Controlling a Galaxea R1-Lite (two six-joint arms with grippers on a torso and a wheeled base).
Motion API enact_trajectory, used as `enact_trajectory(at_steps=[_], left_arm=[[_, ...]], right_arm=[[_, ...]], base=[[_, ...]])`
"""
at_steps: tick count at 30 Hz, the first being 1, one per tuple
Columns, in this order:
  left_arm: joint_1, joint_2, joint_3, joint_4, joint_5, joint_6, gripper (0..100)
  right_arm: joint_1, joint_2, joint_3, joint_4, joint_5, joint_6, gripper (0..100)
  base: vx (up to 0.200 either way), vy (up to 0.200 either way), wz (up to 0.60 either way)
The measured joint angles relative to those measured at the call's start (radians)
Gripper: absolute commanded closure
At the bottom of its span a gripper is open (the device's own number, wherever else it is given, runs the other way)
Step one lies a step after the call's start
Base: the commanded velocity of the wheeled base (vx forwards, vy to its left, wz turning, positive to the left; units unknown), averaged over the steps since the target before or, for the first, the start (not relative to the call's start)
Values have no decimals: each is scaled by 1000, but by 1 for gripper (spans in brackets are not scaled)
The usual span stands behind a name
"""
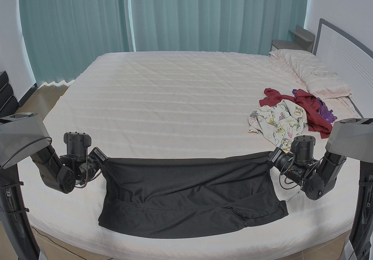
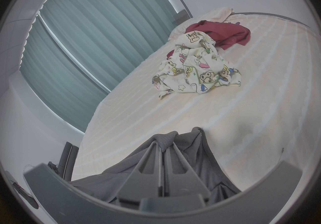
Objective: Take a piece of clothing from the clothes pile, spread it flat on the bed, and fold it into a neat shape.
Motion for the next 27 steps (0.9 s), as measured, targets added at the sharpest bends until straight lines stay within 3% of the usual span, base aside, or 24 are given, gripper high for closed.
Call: enact_trajectory(at_steps=[15,27], left_arm=[[34,5,6,4,30,-25,100],[31,61,116,7,23,128,100]], right_arm=[[16,23,126,-121,3,-36,100],[27,95,249,-269,10,-110,100]], base=[[0,0,0],[0,0,0]])
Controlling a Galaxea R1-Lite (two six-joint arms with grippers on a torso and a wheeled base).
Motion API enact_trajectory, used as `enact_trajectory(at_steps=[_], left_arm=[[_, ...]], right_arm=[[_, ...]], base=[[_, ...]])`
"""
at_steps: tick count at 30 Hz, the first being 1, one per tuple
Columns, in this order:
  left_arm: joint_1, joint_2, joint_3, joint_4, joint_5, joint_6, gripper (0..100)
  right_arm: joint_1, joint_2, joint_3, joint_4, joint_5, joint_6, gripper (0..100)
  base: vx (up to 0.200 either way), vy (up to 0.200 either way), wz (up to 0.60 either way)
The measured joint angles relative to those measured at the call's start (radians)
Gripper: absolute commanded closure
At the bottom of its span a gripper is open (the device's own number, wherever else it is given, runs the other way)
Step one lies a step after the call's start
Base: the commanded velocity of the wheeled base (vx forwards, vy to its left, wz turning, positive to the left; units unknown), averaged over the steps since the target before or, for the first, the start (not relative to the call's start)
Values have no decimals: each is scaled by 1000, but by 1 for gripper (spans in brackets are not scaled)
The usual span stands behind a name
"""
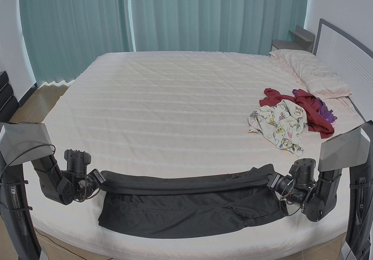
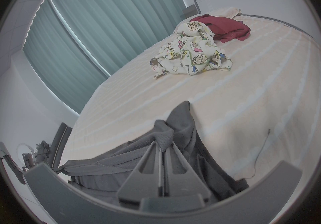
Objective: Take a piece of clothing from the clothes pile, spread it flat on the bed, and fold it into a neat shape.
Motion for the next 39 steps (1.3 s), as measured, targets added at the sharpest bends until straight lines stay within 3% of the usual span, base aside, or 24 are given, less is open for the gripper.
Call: enact_trajectory(at_steps=[9,10,11,12,30,36,39], left_arm=[[-15,39,53,0,-25,15,100],[-17,41,55,0,-26,16,0],[-18,43,56,0,-26,16,0],[-19,45,57,0,-26,16,0],[14,9,161,-6,-34,23,0],[69,-84,175,5,-157,-6,0],[83,-125,165,30,-224,-87,0]], right_arm=[[1,52,50,-20,4,-10,100],[1,55,52,-20,4,-10,100],[1,59,54,-21,3,-10,100],[1,63,56,-21,4,-10,0],[-11,31,136,-68,-5,-7,0],[-43,-63,157,-69,27,-6,0],[-44,-91,141,-68,67,-6,0]], base=[[0,0,0],[0,0,0],[0,0,0],[0,0,0],[0,0,0],[0,0,0],[0,0,0]])
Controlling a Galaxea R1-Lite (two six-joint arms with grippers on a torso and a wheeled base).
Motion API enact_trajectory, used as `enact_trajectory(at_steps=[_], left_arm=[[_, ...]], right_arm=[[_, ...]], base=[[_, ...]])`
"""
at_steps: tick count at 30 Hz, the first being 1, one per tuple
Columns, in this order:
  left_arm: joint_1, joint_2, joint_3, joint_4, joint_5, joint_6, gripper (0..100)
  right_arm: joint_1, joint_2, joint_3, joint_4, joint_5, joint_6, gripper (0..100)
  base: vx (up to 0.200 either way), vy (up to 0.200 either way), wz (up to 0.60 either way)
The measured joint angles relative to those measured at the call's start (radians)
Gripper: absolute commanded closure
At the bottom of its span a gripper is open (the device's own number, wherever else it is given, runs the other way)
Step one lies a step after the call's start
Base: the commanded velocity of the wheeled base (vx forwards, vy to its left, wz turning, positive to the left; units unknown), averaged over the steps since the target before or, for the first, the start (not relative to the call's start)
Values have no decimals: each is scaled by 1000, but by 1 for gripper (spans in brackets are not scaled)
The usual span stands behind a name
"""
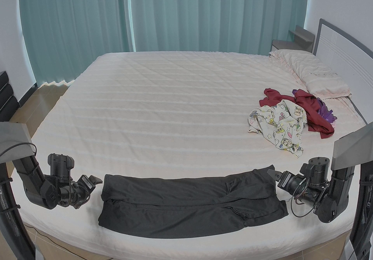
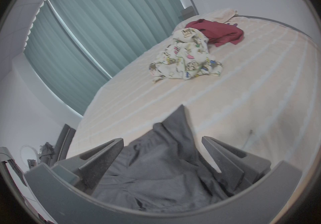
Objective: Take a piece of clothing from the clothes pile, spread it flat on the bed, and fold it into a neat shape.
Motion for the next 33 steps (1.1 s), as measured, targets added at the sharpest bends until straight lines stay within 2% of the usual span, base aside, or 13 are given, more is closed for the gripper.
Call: enact_trajectory(at_steps=[3,8,12,18,23,32,33], left_arm=[[2,-26,-20,22,-49,-51,0],[-2,-39,-36,32,-104,-85,0],[-4,-36,-36,33,-122,-93,0],[-8,-27,-22,21,-132,-94,0],[-13,-18,-9,3,-132,-94,0],[-19,-9,-4,-3,-127,-94,0],[-19,-8,-4,-4,-127,-93,0]], right_arm=[[7,-11,-46,39,40,-3,0],[18,-10,-165,222,104,-40,0],[17,-4,-303,387,150,-96,0],[2,25,-491,610,180,-174,0],[-6,83,-581,650,193,-227,0],[-6,150,-618,646,195,-230,0],[-6,154,-619,646,195,-229,100]], base=[[0,0,0],[0,0,0],[0,0,0],[0,0,0],[0,0,0],[0,0,0],[0,0,0]])
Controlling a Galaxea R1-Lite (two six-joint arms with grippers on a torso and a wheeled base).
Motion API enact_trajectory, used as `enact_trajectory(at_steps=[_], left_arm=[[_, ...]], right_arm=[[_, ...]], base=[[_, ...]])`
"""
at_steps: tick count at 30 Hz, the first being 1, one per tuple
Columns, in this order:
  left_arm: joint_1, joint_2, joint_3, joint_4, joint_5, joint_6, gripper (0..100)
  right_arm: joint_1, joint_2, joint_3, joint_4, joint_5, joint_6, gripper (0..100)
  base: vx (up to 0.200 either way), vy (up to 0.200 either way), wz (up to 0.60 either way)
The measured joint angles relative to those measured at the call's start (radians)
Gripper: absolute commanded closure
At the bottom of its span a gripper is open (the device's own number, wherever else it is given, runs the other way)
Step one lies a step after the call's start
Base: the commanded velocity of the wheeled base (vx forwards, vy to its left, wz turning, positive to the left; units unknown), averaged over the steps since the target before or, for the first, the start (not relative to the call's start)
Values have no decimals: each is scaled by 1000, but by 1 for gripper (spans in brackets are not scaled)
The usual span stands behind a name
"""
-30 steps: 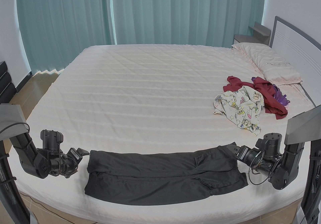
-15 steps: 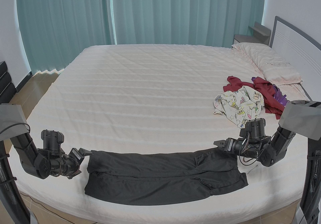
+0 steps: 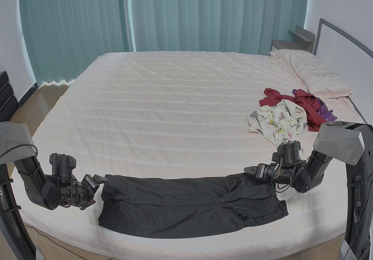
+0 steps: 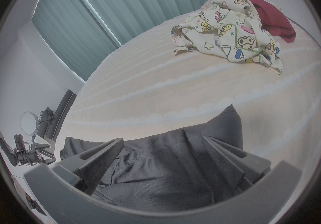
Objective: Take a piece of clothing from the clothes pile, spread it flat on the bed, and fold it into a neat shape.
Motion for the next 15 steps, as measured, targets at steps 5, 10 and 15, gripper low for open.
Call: enact_trajectory(at_steps=[5,10,15], left_arm=[[0,4,0,0,0,0,0],[-1,6,0,0,0,0,0],[-1,7,0,0,1,0,0]], right_arm=[[0,7,4,-2,0,7,100],[1,2,20,-2,-5,13,100],[-4,-13,51,-7,-8,17,100]], base=[[0,0,0],[0,0,0],[0,0,0]])
